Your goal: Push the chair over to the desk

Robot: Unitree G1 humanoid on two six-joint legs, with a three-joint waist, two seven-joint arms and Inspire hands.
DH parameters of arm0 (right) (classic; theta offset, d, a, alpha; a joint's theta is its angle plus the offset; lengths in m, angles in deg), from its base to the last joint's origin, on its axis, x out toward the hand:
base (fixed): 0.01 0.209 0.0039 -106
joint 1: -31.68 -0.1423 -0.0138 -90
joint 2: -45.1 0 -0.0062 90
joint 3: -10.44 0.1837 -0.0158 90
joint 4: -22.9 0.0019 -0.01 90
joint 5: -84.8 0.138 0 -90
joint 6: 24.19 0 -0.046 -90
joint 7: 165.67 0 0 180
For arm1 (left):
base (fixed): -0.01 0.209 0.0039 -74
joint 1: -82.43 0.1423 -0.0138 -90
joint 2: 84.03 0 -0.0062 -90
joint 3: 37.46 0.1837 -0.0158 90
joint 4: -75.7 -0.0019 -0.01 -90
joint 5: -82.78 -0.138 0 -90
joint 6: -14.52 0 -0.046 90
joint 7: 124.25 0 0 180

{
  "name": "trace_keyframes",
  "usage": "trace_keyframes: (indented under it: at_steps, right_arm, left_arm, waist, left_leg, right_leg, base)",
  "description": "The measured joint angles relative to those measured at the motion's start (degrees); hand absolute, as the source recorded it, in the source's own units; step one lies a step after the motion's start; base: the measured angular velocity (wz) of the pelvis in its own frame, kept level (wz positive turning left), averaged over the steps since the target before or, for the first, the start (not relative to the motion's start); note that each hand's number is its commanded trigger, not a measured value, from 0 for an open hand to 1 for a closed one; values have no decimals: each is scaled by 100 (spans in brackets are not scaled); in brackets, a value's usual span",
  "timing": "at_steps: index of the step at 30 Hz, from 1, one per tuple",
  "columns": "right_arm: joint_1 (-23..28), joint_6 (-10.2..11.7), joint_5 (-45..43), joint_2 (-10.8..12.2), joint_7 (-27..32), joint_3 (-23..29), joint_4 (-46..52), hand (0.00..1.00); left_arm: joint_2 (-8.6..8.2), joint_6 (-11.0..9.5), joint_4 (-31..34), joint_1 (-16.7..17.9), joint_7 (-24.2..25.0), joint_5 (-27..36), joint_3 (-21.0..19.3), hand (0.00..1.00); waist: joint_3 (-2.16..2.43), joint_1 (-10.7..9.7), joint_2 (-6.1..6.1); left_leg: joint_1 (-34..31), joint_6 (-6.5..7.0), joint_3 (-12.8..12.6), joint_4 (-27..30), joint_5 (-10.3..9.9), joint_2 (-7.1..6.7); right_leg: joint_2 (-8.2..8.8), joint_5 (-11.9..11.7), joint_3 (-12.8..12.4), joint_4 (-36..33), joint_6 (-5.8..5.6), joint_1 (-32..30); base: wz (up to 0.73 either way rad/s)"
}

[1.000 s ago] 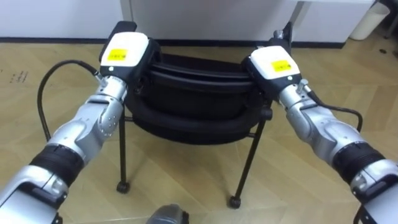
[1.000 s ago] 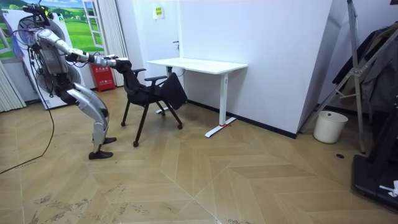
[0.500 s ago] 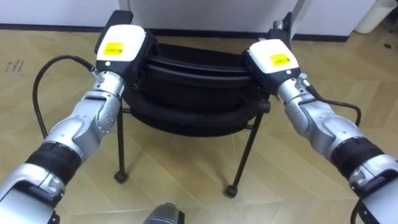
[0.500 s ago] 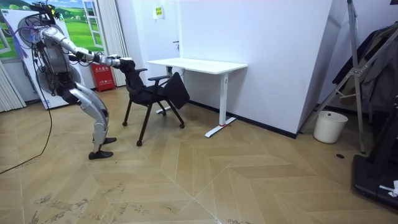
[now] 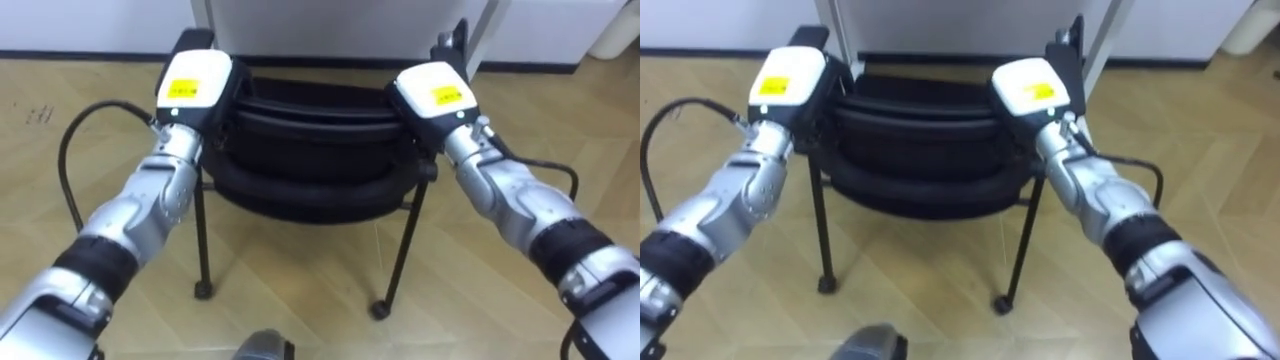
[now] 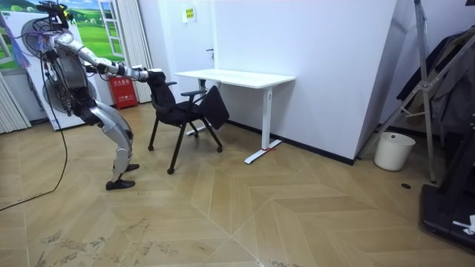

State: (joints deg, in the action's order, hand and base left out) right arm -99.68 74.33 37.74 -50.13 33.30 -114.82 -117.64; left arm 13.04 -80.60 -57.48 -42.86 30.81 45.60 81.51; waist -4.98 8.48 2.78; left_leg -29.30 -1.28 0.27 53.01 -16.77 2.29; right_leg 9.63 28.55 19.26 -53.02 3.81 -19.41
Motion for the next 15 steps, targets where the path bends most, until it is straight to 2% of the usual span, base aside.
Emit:
trace_keyframes:
  at_steps: [2, 8, 15]
  right_arm:
    - [-66, 14, -7, -98, -19, 3, 57, 100]
    - [-91, 21, -28, -203, -25, 2, 185, 100]
    - [-91, -2, -71, -281, -69, 35, 381, 100]
  left_arm:
    - [-16, -26, -3, -36, -91, 37, -16, 100]
    - [-43, -46, 9, -40, -101, 96, -31, 100]
    - [-14, -82, 85, -41, -100, 95, -92, 100]
  waist:
    - [3, -20, -34]
    - [3, -9, -26]
    - [15, -21, -33]
  left_leg:
    - [-13, 42, -57, -239, -107, -45]
    - [-2, 90, -196, -429, -68, -111]
    - [-21, 115, -275, -538, -58, -97]
  right_leg:
    - [27, -52, -18, -20, 12, -141]
    - [135, -100, -142, -31, -18, -281]
    - [133, -166, -225, 62, -53, -360]
  base:
    - [0]
    - [-4]
    - [-4]
